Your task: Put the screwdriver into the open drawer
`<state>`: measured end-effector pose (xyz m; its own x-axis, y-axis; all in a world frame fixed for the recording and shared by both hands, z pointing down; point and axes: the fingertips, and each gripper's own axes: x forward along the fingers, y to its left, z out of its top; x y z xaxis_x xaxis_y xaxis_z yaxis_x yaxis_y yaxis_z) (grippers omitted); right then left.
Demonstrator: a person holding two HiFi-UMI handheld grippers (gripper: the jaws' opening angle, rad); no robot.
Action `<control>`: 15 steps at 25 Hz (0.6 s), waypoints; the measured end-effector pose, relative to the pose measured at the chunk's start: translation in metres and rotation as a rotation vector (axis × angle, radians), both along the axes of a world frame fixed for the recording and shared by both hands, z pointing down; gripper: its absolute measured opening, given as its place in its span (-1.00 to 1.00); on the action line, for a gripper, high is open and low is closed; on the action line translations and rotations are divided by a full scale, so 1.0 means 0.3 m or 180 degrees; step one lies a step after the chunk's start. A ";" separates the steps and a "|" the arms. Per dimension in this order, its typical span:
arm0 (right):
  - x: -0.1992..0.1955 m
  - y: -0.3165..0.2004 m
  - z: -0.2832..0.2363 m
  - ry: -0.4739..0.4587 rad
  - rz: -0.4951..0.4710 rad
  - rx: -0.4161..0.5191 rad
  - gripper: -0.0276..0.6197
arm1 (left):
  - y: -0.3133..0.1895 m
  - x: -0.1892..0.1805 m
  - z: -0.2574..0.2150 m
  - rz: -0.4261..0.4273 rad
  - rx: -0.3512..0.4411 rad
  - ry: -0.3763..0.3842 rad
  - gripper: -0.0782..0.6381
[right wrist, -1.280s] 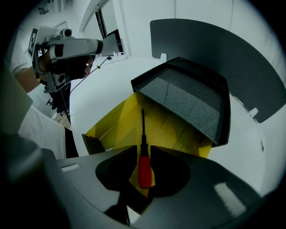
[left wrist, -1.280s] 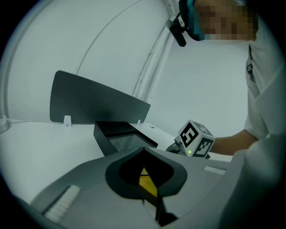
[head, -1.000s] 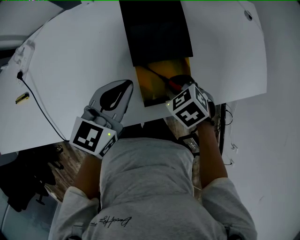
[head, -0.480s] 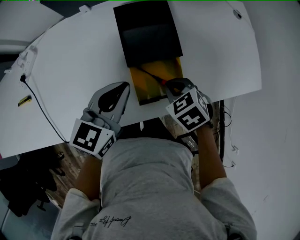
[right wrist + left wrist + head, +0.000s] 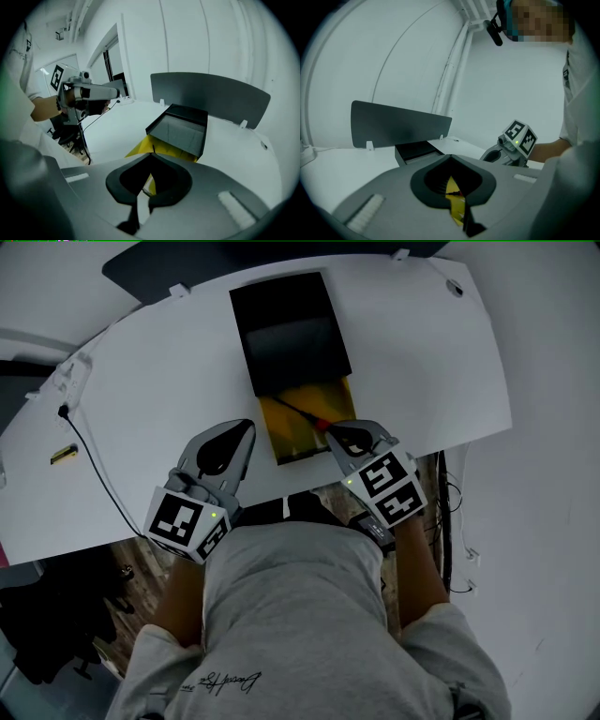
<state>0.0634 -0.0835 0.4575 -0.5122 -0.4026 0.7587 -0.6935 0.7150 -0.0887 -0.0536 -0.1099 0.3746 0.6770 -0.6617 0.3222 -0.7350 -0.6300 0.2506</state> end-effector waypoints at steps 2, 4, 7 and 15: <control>-0.001 -0.003 -0.045 -0.0141 0.0066 0.0083 -0.87 | 0.002 -0.004 -0.023 0.0001 0.0034 -0.0020 -0.78; 0.005 -0.009 -0.088 -0.0262 0.0119 0.0160 -0.87 | 0.003 -0.005 -0.049 -0.0002 0.0084 -0.0029 -0.78; 0.010 -0.016 -0.144 -0.0416 0.0175 0.0247 -0.87 | 0.007 -0.002 -0.079 -0.0005 0.0123 -0.0028 -0.78; 0.022 0.008 -0.180 -0.0606 0.0243 0.0193 -0.87 | 0.048 0.009 -0.077 0.0037 0.0101 -0.0090 -0.78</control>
<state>0.0701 -0.0812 0.4036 -0.6104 -0.4877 0.6242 -0.7205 0.6692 -0.1817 -0.0508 -0.0956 0.3515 0.6757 -0.6639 0.3202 -0.7340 -0.6460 0.2095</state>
